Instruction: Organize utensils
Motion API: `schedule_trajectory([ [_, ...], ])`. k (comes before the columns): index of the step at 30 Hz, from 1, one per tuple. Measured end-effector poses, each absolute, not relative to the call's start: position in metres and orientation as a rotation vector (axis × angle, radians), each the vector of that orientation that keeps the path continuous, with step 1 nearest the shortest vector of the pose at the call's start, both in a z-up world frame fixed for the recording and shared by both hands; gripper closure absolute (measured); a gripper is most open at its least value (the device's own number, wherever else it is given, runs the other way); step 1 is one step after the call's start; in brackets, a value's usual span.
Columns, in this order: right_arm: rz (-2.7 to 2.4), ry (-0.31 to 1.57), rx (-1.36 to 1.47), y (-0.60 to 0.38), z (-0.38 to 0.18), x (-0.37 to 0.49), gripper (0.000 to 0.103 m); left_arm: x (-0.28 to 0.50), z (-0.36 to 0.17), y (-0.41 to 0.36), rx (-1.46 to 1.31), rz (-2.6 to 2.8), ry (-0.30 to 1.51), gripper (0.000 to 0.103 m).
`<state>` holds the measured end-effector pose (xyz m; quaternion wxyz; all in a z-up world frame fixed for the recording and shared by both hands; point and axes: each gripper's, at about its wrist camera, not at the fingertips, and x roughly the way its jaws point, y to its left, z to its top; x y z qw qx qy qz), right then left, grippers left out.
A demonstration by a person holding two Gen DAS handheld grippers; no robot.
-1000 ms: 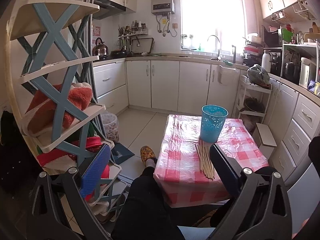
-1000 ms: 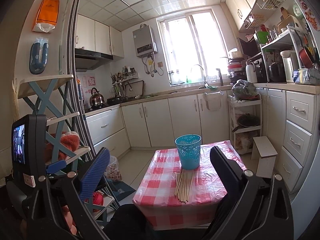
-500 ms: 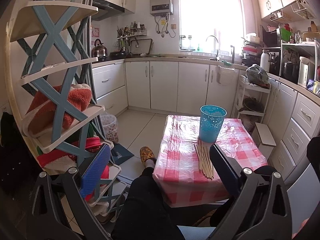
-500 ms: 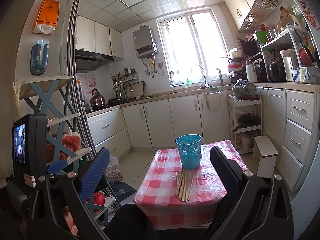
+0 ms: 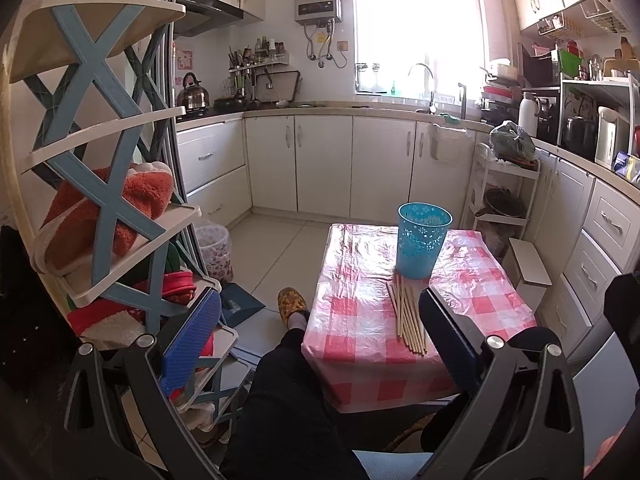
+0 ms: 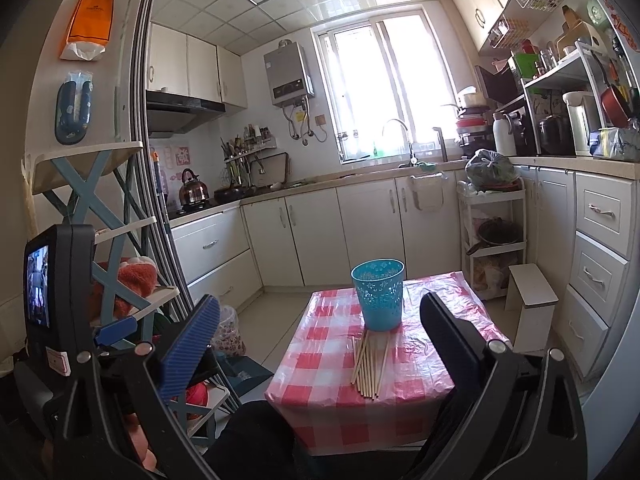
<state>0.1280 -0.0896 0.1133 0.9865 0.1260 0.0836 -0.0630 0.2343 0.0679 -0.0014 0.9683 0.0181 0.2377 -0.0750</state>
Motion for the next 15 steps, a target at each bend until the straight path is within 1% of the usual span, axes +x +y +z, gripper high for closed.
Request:
schedule_trajectory([
  [3,-0.126,0.185,0.259,-0.092,0.111,0.135,0.007,0.234,-0.007,0.057,0.042,-0.155,0.496,0.008],
  [8,-0.127,0.207,0.271,-0.098,0.106,0.146,0.007,0.238,-0.010,0.060,0.048,-0.150,0.512,0.008],
  [11,-0.125,0.229,0.276,-0.102,0.101,0.155,0.007,0.243,-0.012,0.046,0.066,-0.141,0.539,0.008],
  [14,-0.139,0.271,0.282,-0.110,0.091,0.171,0.007,0.259,-0.015,0.037,0.076,-0.148,0.601,0.008],
  [15,-0.142,0.291,0.288,-0.115,0.086,0.178,0.007,0.271,-0.019,0.031,0.083,-0.167,0.646,0.008],
])
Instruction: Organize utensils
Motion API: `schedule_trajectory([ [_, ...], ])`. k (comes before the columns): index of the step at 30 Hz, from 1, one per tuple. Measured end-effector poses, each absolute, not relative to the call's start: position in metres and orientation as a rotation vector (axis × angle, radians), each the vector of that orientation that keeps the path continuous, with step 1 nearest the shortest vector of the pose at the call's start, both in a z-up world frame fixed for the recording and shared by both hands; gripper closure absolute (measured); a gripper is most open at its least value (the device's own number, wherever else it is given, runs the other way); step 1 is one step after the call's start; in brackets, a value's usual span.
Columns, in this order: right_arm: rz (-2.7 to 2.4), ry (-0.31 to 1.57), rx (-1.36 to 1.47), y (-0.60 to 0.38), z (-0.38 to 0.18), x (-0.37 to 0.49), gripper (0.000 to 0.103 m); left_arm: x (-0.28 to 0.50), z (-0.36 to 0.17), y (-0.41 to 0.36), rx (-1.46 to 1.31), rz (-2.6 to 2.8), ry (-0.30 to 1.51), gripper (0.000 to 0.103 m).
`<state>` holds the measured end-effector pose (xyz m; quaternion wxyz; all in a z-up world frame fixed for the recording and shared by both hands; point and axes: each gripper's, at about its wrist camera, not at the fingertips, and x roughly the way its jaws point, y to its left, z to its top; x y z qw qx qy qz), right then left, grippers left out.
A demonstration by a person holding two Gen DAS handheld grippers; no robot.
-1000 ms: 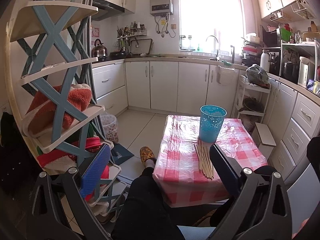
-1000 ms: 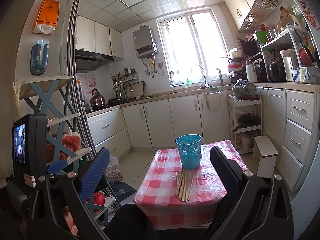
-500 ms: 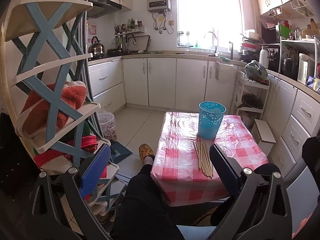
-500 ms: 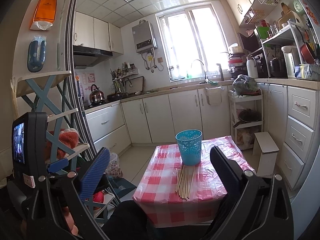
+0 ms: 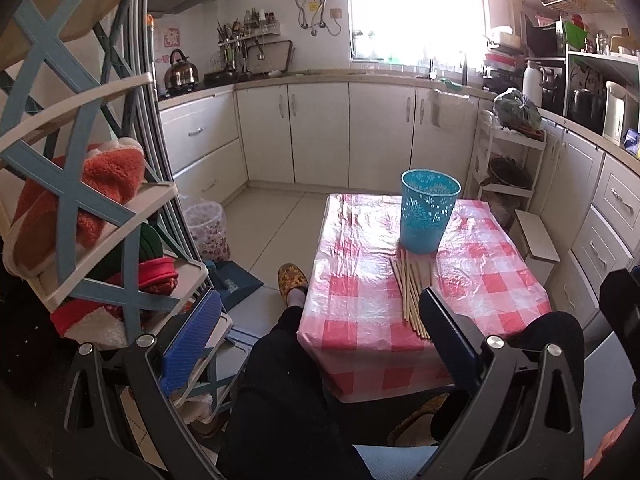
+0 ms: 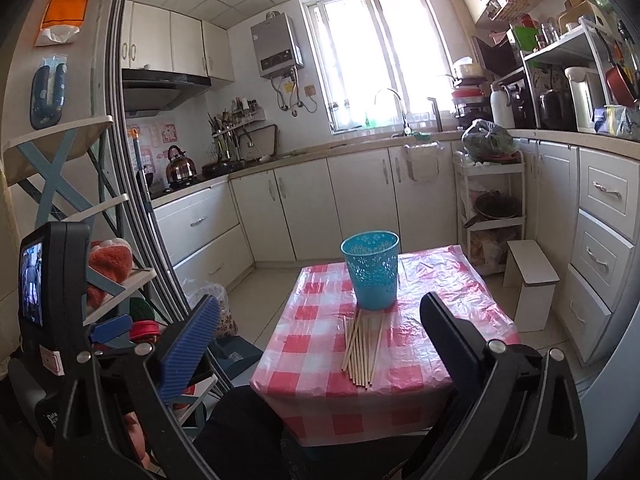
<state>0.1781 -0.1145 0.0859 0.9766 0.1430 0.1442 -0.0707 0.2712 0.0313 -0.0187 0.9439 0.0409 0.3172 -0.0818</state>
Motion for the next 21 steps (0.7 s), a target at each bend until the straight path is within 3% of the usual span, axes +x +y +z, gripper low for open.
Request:
schedule_trajectory([
  [7,-0.200,0.497,0.318,-0.165,0.024,0.255,0.007,0.317,-0.036,0.023,0.094,-0.211,0.780,0.008],
  [9,-0.187,0.575,0.326,-0.179,0.000,0.285,0.011,0.338,-0.041,0.018,0.095,-0.218,0.812,0.008],
  [11,-0.169,0.663,0.351,-0.195,-0.028,0.321,0.031,0.358,-0.048,0.013,0.087,-0.228,0.844,0.008],
  [12,-0.158,0.705,0.369,-0.202,-0.042,0.339,0.034,0.367,-0.051,0.010,0.082,-0.234,0.860,0.008],
  [14,-0.145,0.777,0.404,-0.212,-0.068,0.370,0.056,0.388,-0.057,0.001,0.075,-0.257,0.891,0.008],
  [21,-0.163,0.914,0.405,-0.224,-0.127,0.455,0.070,0.451,-0.083,-0.044,0.082,-0.320,0.975,0.008],
])
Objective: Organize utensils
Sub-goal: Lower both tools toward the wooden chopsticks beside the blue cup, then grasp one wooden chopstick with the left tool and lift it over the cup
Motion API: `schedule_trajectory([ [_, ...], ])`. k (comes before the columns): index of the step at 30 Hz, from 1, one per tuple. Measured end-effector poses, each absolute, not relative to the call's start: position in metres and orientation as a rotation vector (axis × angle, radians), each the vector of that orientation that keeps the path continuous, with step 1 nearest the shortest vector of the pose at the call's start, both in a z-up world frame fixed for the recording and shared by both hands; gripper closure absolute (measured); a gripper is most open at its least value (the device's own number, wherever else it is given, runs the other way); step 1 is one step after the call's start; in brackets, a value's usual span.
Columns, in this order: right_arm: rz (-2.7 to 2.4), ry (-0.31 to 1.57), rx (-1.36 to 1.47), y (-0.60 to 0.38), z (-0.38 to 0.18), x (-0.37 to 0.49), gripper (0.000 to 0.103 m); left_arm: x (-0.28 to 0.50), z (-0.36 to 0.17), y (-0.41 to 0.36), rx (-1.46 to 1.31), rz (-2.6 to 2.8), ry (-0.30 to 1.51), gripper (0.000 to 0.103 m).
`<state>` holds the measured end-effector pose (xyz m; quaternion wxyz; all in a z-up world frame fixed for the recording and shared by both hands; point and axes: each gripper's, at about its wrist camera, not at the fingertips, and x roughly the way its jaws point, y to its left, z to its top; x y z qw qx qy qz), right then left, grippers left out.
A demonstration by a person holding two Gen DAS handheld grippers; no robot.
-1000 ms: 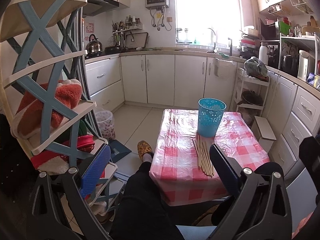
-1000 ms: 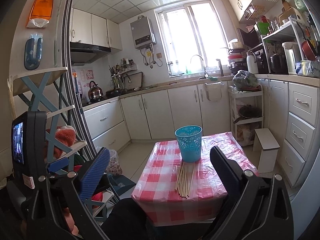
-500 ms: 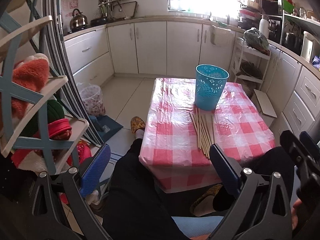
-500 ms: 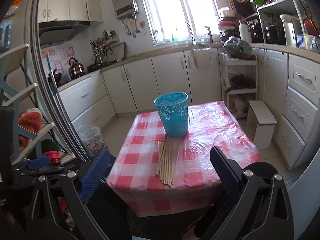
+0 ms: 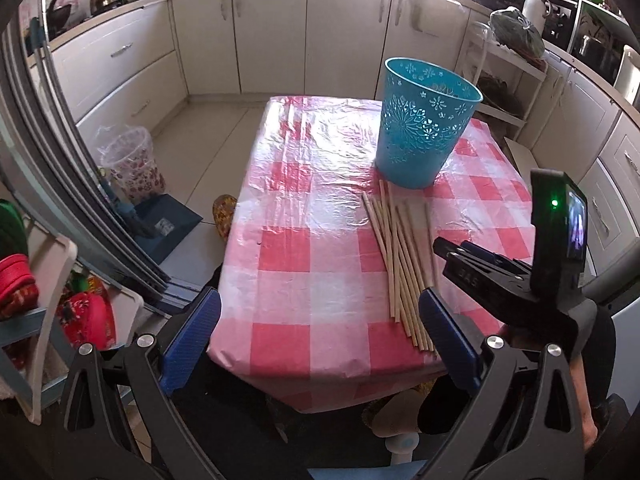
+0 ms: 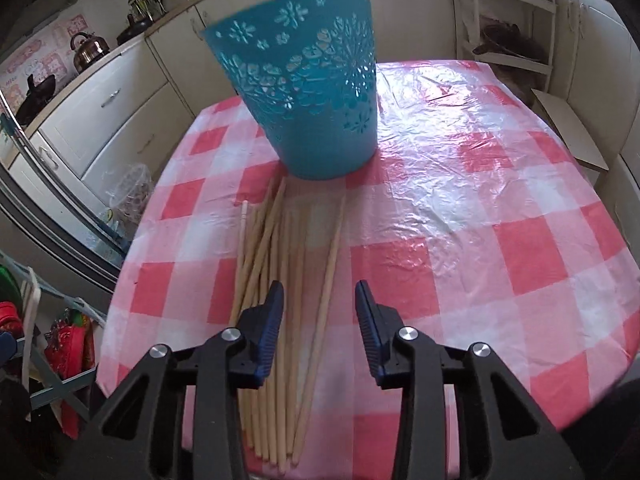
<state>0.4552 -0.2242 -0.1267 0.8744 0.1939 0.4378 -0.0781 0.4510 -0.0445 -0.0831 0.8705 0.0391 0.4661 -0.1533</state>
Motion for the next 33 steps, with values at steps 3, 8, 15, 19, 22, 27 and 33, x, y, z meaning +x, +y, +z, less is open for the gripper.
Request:
schedule_trajectory([
  [3,-0.183,0.956,0.393,-0.230,-0.140,0.474,0.080,0.475,-0.092,-0.061,0.070,-0.336,0.987,0.008],
  [8,-0.160,0.984,0.298,-0.235,-0.142,0.477,0.095,0.520,-0.110,-0.091,0.063,-0.349,1.029,0.009],
  [15,-0.106,1.024,0.269,-0.259,-0.139,0.476,0.095,0.575,-0.146,-0.123,0.077,-0.304,1.103,0.030],
  [19,-0.095,1.001,0.296,-0.264,-0.141,0.471,0.096,0.592,-0.161,-0.133,0.106,-0.264,1.127,0.031],
  [22,-0.087,0.992,0.298,-0.264,-0.141,0.470,0.096,0.597,-0.168,-0.139,0.133,-0.251,1.134,0.033],
  [27,-0.071,0.987,0.319,-0.263,-0.145,0.478,0.096,0.597,-0.176,-0.147,0.177,-0.237,1.135,0.040],
  [33,-0.059,0.984,0.342,-0.265,-0.144,0.477,0.095,0.586,-0.172,-0.154,0.204,-0.314,1.117,0.079],
])
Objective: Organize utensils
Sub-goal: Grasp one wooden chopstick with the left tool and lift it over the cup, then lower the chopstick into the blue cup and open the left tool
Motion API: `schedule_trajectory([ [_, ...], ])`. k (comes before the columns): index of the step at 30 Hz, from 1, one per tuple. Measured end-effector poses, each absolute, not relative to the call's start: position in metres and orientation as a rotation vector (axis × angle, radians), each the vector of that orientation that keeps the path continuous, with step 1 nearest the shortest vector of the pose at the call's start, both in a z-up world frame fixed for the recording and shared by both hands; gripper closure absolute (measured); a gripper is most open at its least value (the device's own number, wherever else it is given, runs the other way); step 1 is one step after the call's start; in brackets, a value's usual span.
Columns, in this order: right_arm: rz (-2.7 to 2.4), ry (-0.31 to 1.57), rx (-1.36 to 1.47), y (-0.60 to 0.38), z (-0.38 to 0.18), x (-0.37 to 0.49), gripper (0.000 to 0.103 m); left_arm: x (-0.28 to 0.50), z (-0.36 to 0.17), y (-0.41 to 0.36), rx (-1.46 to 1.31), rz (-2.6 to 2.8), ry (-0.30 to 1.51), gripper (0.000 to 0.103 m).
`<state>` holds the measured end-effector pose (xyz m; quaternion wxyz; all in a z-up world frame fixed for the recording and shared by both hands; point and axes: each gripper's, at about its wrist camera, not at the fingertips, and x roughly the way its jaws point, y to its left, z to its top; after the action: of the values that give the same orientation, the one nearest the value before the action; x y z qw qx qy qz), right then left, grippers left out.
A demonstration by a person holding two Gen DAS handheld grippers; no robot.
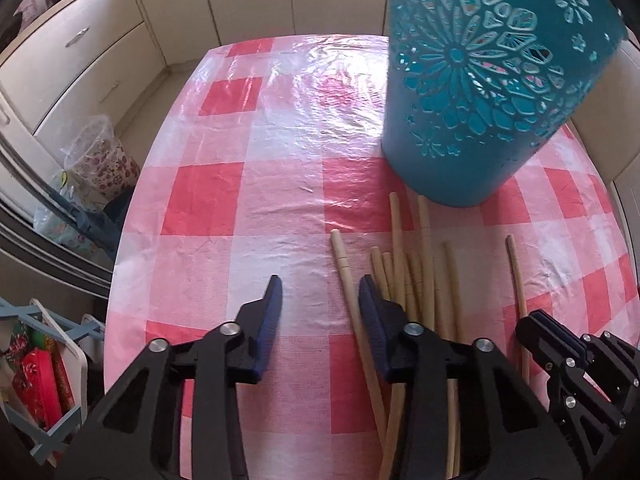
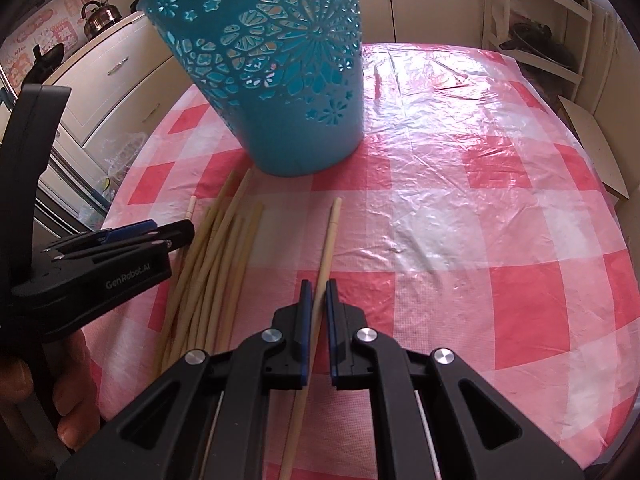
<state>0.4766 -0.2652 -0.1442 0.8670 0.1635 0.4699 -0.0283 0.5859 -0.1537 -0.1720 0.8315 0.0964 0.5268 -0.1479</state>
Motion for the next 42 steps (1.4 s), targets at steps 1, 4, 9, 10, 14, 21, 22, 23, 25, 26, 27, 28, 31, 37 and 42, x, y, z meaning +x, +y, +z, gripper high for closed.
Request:
schedule_trajectory([
  [1,-0.058,0.984,0.343,-0.266,-0.144,0.476,0.095,0.582,-0.171,-0.157,0.218,-0.335,1.115,0.087],
  [4,-0.052,0.981,0.353,-0.268,-0.144,0.476,0.096,0.580,-0.170,-0.160,0.244,-0.380,1.124,0.098],
  [9,-0.045,0.977,0.387,-0.271,-0.146,0.475,0.096,0.591,-0.162,-0.139,0.172,-0.422,1.148,0.098],
  [10,-0.046,0.976,0.390,-0.271,-0.146,0.475,0.096,0.593,-0.157,-0.132,0.152,-0.428,1.130,0.098],
  [14,-0.048,0.974,0.394,-0.272,-0.146,0.475,0.096,0.586,-0.127,-0.110,0.066,-0.455,1.032,0.098],
  [21,-0.054,0.972,0.394,-0.271,-0.148,0.473,0.095,0.557,-0.026,-0.103,-0.089,-0.546,0.741,0.098],
  [22,-0.055,0.971,0.392,-0.271,-0.148,0.473,0.095,0.558,-0.010,-0.104,-0.110,-0.560,0.698,0.098],
  [23,-0.055,0.970,0.392,-0.271,-0.148,0.474,0.095,0.561,0.008,-0.105,-0.130,-0.574,0.651,0.098],
  [25,-0.055,0.966,0.395,-0.271,-0.148,0.474,0.095,0.568,0.036,-0.112,-0.156,-0.596,0.574,0.098],
  [26,-0.055,0.964,0.397,-0.271,-0.148,0.474,0.095,0.574,0.048,-0.117,-0.164,-0.606,0.540,0.098],
  [27,-0.055,0.962,0.397,-0.270,-0.148,0.473,0.095,0.581,0.059,-0.123,-0.172,-0.611,0.510,0.098],
  [28,-0.055,0.960,0.397,-0.270,-0.148,0.473,0.095,0.587,0.068,-0.128,-0.179,-0.613,0.485,0.098],
  [31,-0.055,0.952,0.398,-0.270,-0.148,0.472,0.095,0.609,0.084,-0.154,-0.186,-0.614,0.432,0.098],
  [37,-0.050,0.942,0.416,-0.273,-0.149,0.473,0.095,0.656,0.074,-0.189,-0.209,-0.558,0.414,0.098],
  [42,-0.048,0.940,0.404,-0.273,-0.148,0.472,0.096,0.676,0.036,-0.204,-0.183,-0.507,0.463,0.098],
])
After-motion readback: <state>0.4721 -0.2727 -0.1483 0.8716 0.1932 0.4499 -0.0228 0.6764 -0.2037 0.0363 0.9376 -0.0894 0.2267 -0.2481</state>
